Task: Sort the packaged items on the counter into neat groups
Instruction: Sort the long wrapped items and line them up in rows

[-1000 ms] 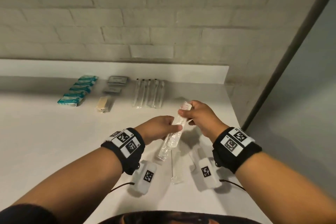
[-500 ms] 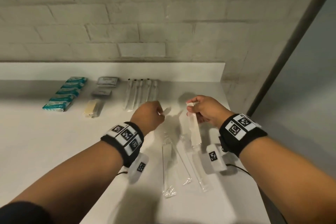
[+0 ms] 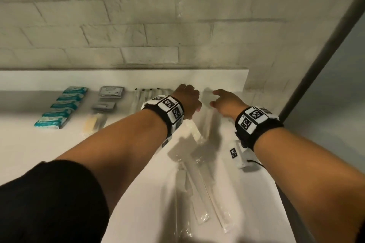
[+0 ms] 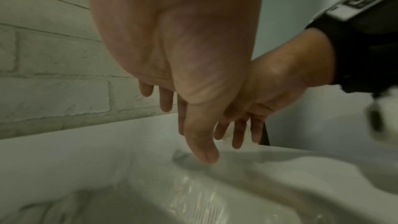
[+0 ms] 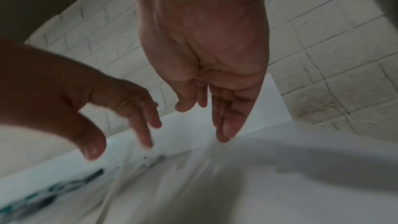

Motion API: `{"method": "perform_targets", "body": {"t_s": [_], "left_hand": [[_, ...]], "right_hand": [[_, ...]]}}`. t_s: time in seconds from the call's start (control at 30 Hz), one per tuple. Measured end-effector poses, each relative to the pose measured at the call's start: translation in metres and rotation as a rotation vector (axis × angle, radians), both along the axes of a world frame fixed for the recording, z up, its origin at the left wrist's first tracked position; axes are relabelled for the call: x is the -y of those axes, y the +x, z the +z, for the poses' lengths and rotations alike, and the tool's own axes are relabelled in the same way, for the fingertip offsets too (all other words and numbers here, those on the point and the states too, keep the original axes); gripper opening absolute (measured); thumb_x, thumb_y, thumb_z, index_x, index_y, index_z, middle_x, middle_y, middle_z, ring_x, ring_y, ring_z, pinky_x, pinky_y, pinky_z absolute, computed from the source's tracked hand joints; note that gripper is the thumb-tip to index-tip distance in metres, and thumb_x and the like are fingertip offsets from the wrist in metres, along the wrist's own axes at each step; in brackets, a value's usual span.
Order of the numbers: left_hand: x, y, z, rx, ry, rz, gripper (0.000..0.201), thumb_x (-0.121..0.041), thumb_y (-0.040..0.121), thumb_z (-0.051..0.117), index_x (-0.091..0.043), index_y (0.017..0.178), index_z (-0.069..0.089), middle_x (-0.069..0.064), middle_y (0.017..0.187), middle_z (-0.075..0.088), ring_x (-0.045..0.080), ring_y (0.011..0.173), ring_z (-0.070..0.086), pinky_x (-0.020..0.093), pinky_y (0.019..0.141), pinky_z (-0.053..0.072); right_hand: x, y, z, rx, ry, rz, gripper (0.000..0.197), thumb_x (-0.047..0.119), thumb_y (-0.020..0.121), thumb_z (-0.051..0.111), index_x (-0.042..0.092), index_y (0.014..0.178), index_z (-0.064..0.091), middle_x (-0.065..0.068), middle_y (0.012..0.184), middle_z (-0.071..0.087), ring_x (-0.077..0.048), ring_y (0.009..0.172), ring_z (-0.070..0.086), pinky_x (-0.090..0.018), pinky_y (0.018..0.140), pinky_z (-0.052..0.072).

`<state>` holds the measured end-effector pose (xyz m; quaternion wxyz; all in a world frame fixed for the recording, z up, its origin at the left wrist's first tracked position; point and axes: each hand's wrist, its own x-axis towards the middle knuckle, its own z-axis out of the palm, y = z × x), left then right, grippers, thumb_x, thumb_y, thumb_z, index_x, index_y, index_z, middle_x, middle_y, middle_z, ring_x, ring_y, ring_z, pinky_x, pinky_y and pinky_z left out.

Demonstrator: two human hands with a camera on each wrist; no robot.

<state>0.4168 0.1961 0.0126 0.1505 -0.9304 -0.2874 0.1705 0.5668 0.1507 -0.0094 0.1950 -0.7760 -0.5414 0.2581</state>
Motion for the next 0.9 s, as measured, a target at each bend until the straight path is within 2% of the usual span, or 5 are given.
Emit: {"method": "perform_targets", "body": {"t_s": [0.1,0.2,0.37,0.63,0.9], "left_hand": [[-0.001,-0.008,-0.010,0.188,-0.096,0.171,0.039,-0.038,0.090,0.059,-0.022,0.124,0.060,0.006,0.130,0.056,0.028,0.120,0.052,0.037,0.100,0.040],[0.012,-0.015,-0.035,0.215,-0.236,0.331,0.041,-0.043,0.090,0.056,-0.015,0.119,0.063,0.006,0.122,0.062,0.026,0.114,0.058,0.035,0.094,0.048],[0.035,-0.007,-0.064,0.233,-0.326,0.436,0.057,-0.061,0.078,0.064,-0.013,0.107,0.065,0.006,0.106,0.066,0.025,0.099,0.064,0.032,0.079,0.049],[0.013,-0.027,-0.056,0.242,-0.396,0.509,0.066,-0.051,0.075,0.073,-0.018,0.130,0.055,0.004,0.120,0.063,0.024,0.111,0.058,0.033,0.090,0.048],[0.008,-0.028,-0.054,0.191,-0.406,0.470,0.067,-0.050,0.077,0.072,-0.016,0.133,0.053,0.005,0.118,0.063,0.025,0.111,0.058,0.034,0.092,0.048]], "right_hand": [[0.009,0.003,-0.015,0.234,-0.123,0.251,0.045,0.025,0.089,0.060,0.021,0.134,0.053,-0.005,0.140,0.052,-0.024,0.126,0.050,-0.029,0.102,0.039],[0.021,-0.002,-0.027,0.406,-0.255,0.456,0.032,0.032,0.084,0.065,0.022,0.114,0.068,-0.001,0.120,0.064,-0.021,0.110,0.059,-0.029,0.092,0.046],[0.020,-0.013,-0.035,0.457,-0.210,0.430,0.046,0.045,0.077,0.068,0.014,0.111,0.066,-0.005,0.108,0.067,-0.024,0.098,0.062,-0.026,0.076,0.045],[-0.001,-0.017,-0.040,0.481,-0.248,0.488,0.066,0.038,0.087,0.064,0.022,0.146,0.038,0.001,0.153,0.036,-0.025,0.134,0.041,-0.031,0.107,0.034],[-0.007,-0.021,-0.045,0.482,-0.305,0.441,0.074,0.037,0.089,0.062,0.019,0.151,0.025,-0.003,0.152,0.037,-0.027,0.135,0.041,-0.033,0.108,0.034]]}}
